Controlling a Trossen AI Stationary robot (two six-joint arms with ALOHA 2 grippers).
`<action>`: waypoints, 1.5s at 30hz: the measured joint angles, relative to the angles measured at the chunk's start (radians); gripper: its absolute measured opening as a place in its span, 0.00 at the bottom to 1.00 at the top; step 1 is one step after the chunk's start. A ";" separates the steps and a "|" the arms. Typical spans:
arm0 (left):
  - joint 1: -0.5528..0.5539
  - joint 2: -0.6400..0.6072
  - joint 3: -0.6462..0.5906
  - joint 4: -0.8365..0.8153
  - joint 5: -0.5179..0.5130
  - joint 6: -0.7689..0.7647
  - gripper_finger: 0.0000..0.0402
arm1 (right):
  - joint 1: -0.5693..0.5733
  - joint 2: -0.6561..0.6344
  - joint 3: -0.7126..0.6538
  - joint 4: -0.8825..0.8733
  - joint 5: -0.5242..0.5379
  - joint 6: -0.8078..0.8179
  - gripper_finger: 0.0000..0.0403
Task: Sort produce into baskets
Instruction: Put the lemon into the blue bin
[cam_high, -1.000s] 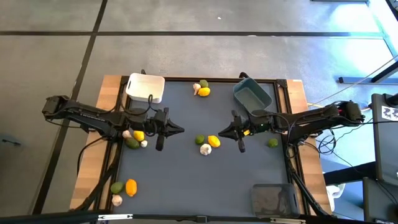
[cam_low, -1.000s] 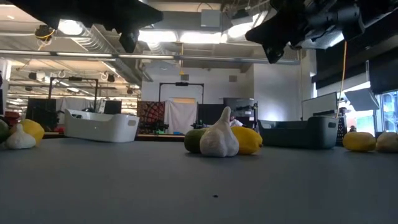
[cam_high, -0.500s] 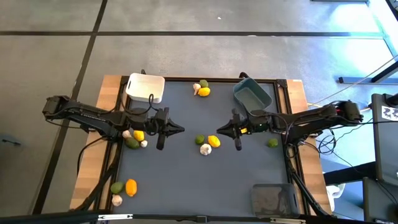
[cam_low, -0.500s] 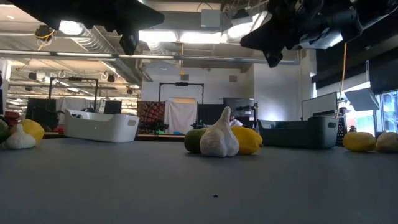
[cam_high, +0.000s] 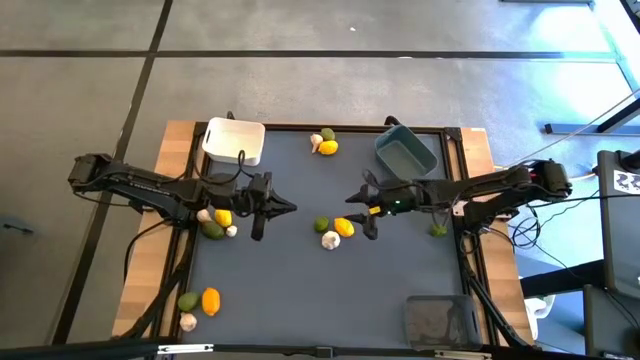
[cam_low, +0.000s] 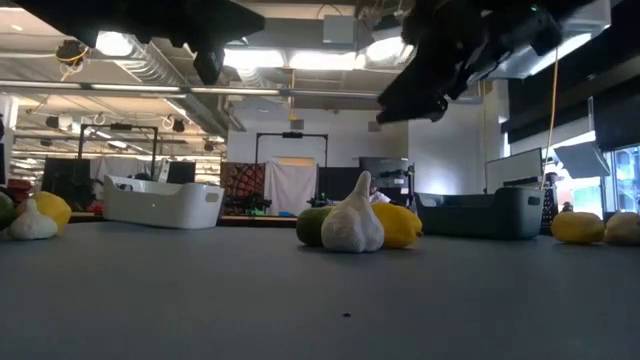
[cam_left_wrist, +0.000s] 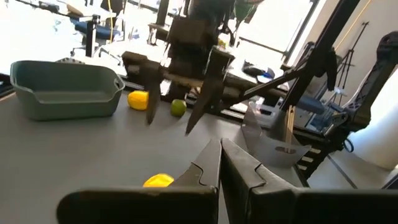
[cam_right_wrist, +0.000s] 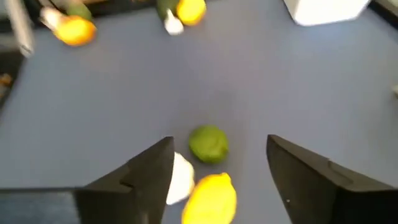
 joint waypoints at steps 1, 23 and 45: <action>0.000 0.000 0.000 -0.001 0.000 0.000 0.00 | 0.000 0.016 0.022 -0.035 0.002 0.004 0.67; 0.000 0.000 0.000 -0.007 -0.001 0.004 0.33 | 0.019 0.283 0.109 -0.161 -0.079 0.136 0.72; 0.000 0.000 0.000 -0.009 -0.009 0.066 0.34 | 0.019 0.371 0.109 -0.146 -0.048 0.124 0.37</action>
